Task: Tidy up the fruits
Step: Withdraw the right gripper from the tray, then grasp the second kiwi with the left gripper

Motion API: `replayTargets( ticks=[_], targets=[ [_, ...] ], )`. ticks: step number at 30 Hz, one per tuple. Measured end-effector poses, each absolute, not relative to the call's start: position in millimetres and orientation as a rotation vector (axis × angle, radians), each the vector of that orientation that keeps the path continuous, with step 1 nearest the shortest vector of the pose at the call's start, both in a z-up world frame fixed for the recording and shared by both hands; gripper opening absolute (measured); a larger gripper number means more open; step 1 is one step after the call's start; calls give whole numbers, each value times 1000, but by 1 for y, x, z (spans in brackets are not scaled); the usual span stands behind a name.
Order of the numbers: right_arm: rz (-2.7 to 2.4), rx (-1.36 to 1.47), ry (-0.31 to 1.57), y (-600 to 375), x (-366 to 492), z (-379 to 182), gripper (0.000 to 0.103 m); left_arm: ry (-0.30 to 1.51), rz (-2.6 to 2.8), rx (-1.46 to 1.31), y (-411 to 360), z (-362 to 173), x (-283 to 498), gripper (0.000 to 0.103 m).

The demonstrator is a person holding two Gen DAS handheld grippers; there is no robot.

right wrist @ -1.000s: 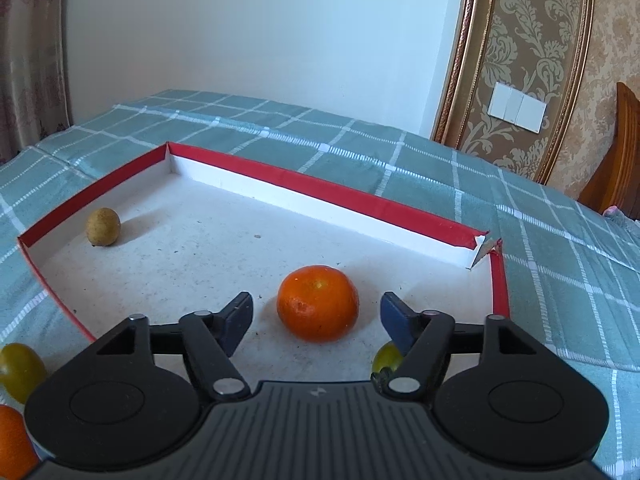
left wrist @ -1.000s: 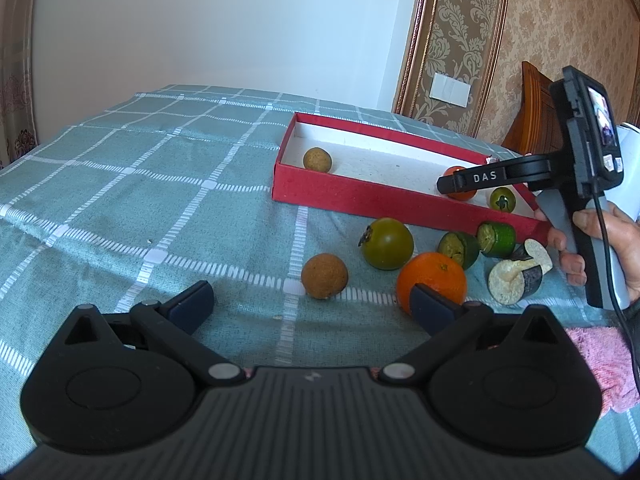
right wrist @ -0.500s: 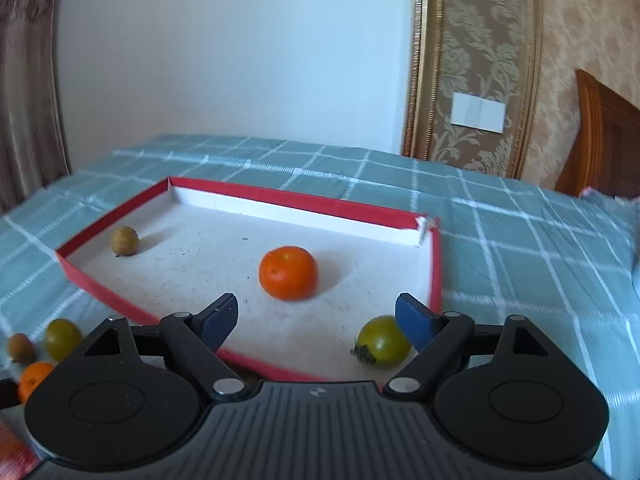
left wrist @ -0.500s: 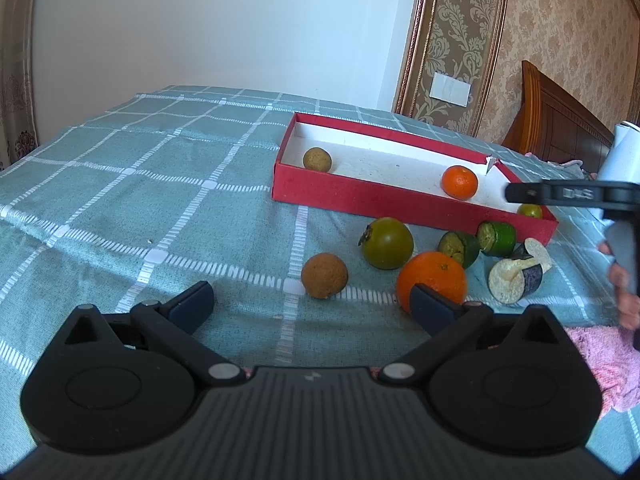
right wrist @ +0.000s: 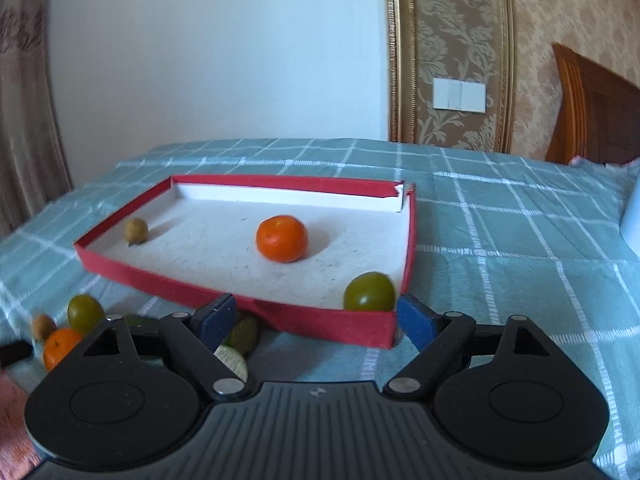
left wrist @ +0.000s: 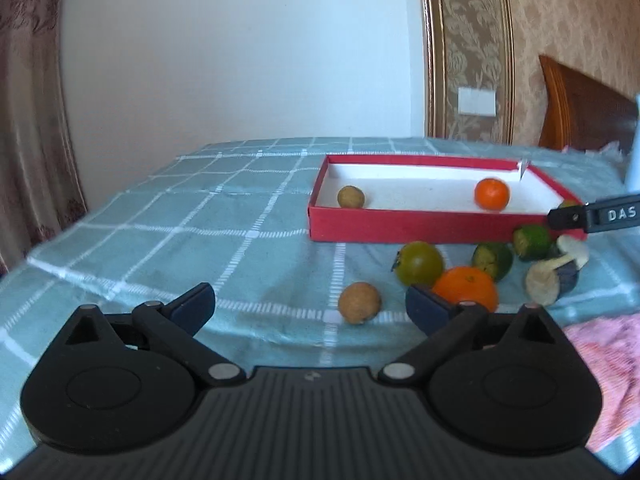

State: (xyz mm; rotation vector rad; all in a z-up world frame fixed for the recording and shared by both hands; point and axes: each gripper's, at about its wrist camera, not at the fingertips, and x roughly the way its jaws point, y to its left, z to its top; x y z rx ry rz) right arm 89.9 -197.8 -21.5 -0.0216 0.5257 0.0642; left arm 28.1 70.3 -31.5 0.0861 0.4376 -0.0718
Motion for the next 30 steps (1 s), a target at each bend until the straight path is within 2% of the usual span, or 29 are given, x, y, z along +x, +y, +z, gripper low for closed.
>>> replayTargets(
  ticks=[1, 6, 8, 9, 10, 12, 20, 25, 30],
  targets=[
    [61, -40, 519, -195, 88, -22, 90, 455, -86, 89, 70, -32, 32, 88],
    [70, -94, 493, -185, 85, -21, 90, 483, -105, 90, 66, -34, 40, 83],
    [74, -104, 493, -182, 84, -22, 90, 485, -115, 90, 64, -35, 42, 75],
    [81, -103, 496, -181, 84, -22, 90, 495, -120, 97, 63, -36, 43, 63],
    [88, -102, 499, -181, 84, -22, 90, 511, -125, 104, 62, -37, 45, 46],
    [97, -107, 500, -179, 83, -22, 90, 526, -151, 91, 62, -39, 47, 31],
    [308, -118, 436, -169, 48, -16, 90, 528, -158, 65, 65, -40, 46, 29],
    [213, -208, 428, -168, 17, -30, 90, 530, -164, 50, 67, -40, 47, 29],
    [125, -157, 473, -188, 15, -31, 92, 529, -163, 54, 67, -40, 46, 29]
  ],
)
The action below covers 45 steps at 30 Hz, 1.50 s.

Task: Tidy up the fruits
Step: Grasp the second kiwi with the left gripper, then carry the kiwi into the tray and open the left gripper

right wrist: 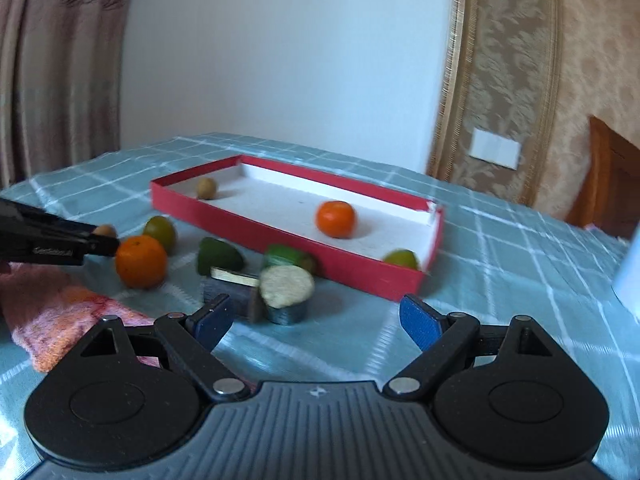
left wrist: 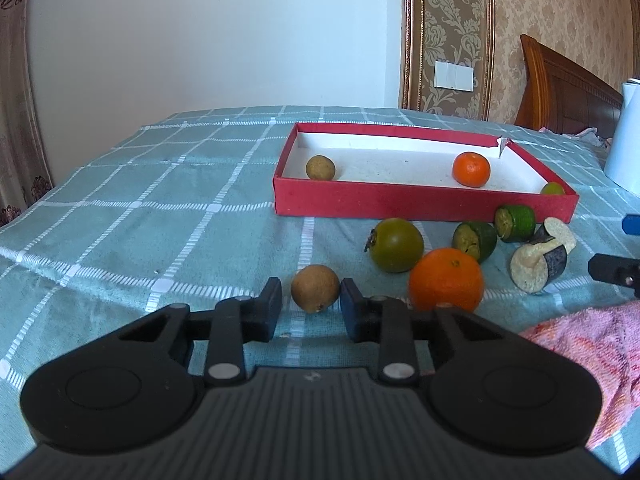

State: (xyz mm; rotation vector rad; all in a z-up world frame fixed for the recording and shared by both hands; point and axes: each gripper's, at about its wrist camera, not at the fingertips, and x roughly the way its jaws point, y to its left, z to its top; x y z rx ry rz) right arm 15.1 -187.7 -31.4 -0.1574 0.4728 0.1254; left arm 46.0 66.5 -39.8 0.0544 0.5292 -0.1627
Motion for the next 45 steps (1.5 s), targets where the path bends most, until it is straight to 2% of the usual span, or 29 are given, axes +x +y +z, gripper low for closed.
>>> replayTargets(
  ticks=[7, 10, 13, 25, 35, 45],
  targets=[
    [-59, -12, 640, -221, 41, -43, 92, 526, -158, 67, 65, -39, 45, 29],
    [-74, -11, 649, -222, 43, -44, 98, 522, -172, 78, 63, -39, 44, 24],
    [-84, -9, 655, -222, 44, -45, 102, 518, -159, 101, 59, -39, 44, 24],
    [-69, 30, 666, -227, 45, -45, 103, 496, -185, 92, 50, -17, 54, 23],
    [-69, 29, 667, -227, 45, -45, 103, 453, -203, 130, 8, 11, 119, 23],
    [-69, 29, 667, -228, 45, -45, 103, 543, -107, 108, -10, 5, 212, 23]
  ],
)
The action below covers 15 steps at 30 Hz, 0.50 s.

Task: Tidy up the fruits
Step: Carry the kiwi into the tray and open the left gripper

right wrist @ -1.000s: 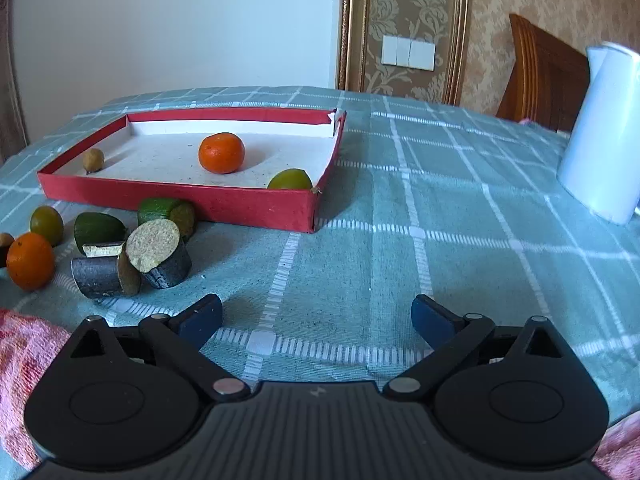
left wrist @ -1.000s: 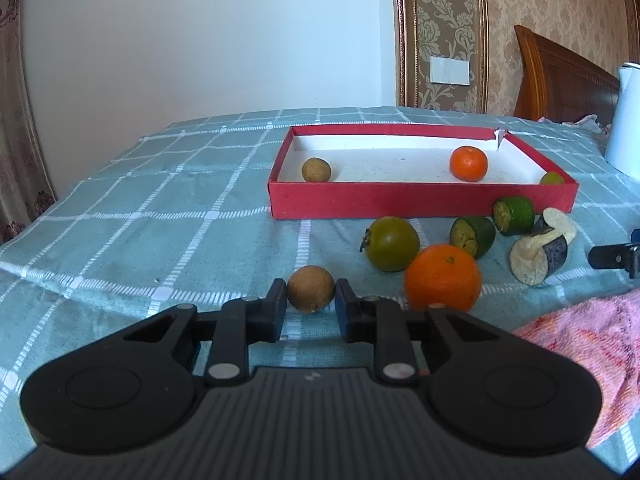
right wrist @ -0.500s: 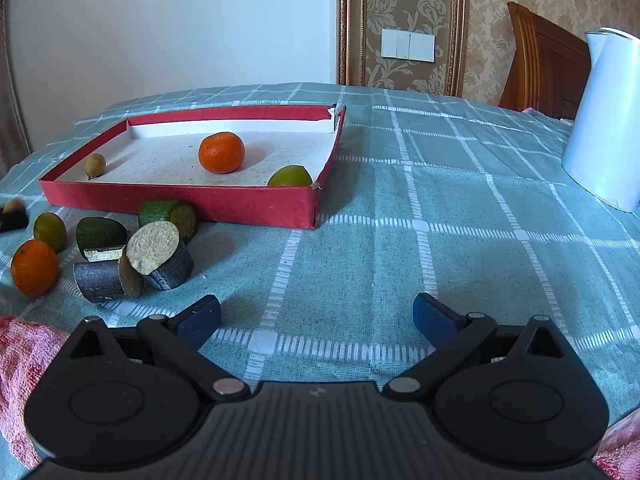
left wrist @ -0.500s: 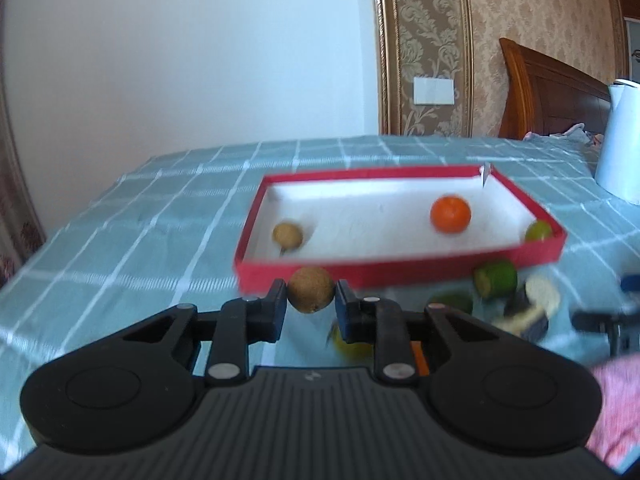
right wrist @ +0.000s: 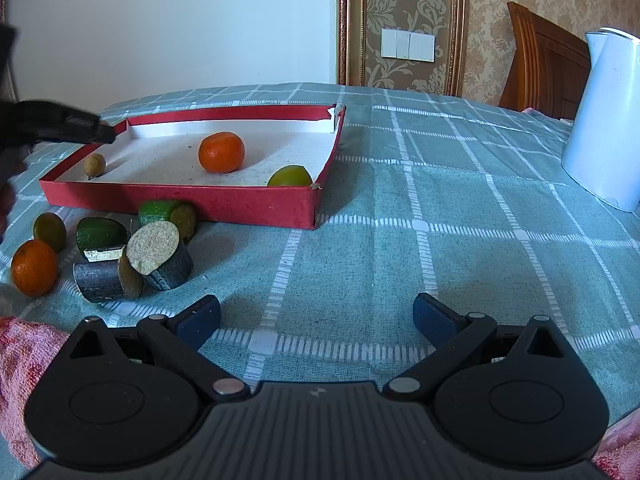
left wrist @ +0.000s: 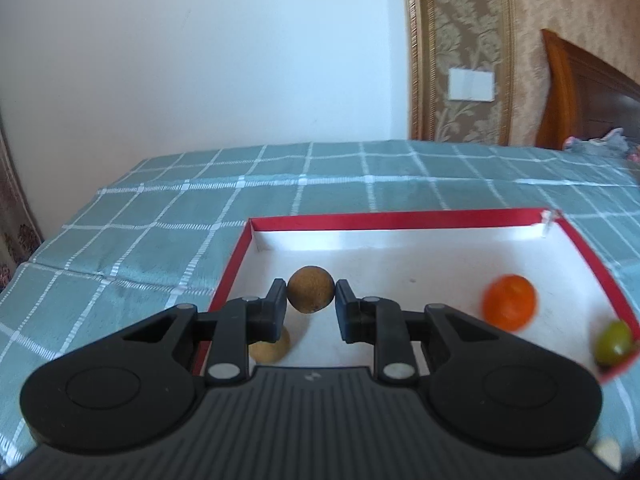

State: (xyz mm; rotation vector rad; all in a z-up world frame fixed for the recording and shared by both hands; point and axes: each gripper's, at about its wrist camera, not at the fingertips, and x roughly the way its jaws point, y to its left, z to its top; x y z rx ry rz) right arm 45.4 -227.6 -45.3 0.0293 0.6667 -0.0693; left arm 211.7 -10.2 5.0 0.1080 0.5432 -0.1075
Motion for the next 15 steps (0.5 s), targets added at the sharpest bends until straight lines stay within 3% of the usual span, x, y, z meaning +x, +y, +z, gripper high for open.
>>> replayTargets(
  ticks=[15],
  targets=[
    [-69, 29, 667, -228, 45, -45, 103, 671, -122, 111, -4, -13, 253, 23]
  ],
)
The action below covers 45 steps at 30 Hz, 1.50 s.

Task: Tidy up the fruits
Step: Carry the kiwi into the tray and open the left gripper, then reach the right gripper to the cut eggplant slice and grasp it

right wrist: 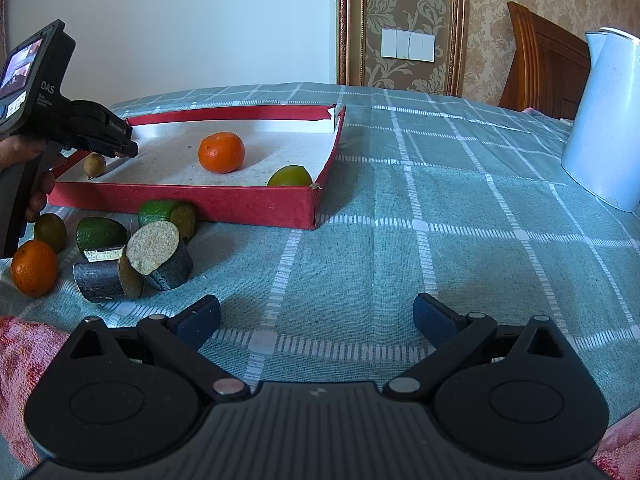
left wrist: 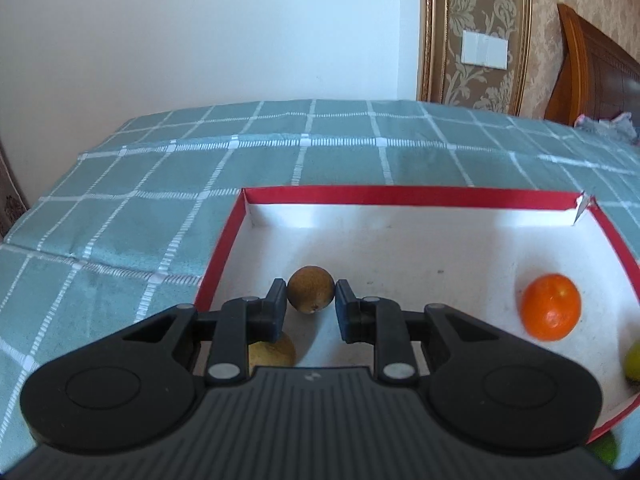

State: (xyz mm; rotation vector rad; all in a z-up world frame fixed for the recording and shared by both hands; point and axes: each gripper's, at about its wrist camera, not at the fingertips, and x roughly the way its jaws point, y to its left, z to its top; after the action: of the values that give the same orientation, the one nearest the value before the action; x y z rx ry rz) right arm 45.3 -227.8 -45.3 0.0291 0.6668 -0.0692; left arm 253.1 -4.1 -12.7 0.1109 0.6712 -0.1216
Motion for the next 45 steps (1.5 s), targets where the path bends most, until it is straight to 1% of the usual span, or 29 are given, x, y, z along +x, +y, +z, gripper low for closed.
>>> replayTargets(
  ticks=[5, 6, 8, 10, 12, 13, 14, 16, 20, 26, 35, 37, 39, 41, 45],
  targets=[
    [-69, 29, 667, -228, 45, -45, 103, 682, -127, 137, -2, -13, 252, 24],
    [-69, 29, 667, -228, 45, -45, 103, 682, -126, 141, -2, -12, 251, 27],
    [-69, 29, 667, -228, 45, -45, 103, 648, -110, 154, 0, -7, 241, 37],
    [-69, 29, 667, -228, 45, -45, 103, 578, -95, 157, 5, 2, 224, 63],
    [-69, 29, 667, -228, 45, -45, 103, 495, -72, 156, 13, 14, 200, 70],
    [-69, 29, 667, -228, 45, -45, 103, 454, -68, 154, 18, 19, 185, 75],
    [-69, 29, 667, -228, 45, -45, 103, 413, -74, 148, 22, 25, 169, 78],
    [-69, 29, 667, -228, 45, -45, 103, 356, -96, 133, 33, 30, 135, 88],
    [-69, 29, 667, -228, 45, -45, 103, 325, -159, 142, 49, 19, 74, 92],
    [-69, 29, 667, -228, 45, -45, 103, 404, -199, 103, 67, -12, 28, 92],
    [-69, 29, 667, -228, 45, -45, 103, 470, -244, 105, 69, -34, 28, 93],
    [-69, 30, 667, -228, 45, -45, 103, 473, -250, 95, 69, -33, 31, 98],
    [-72, 29, 667, -228, 45, -46, 103, 483, -245, 89, 69, -33, 34, 101],
    [-50, 39, 662, -228, 44, -45, 103, 487, -245, 87, 71, -33, 37, 103],
    [27, 10, 631, -221, 39, -43, 103, 514, -263, 33, 80, -35, 42, 103]
  ],
)
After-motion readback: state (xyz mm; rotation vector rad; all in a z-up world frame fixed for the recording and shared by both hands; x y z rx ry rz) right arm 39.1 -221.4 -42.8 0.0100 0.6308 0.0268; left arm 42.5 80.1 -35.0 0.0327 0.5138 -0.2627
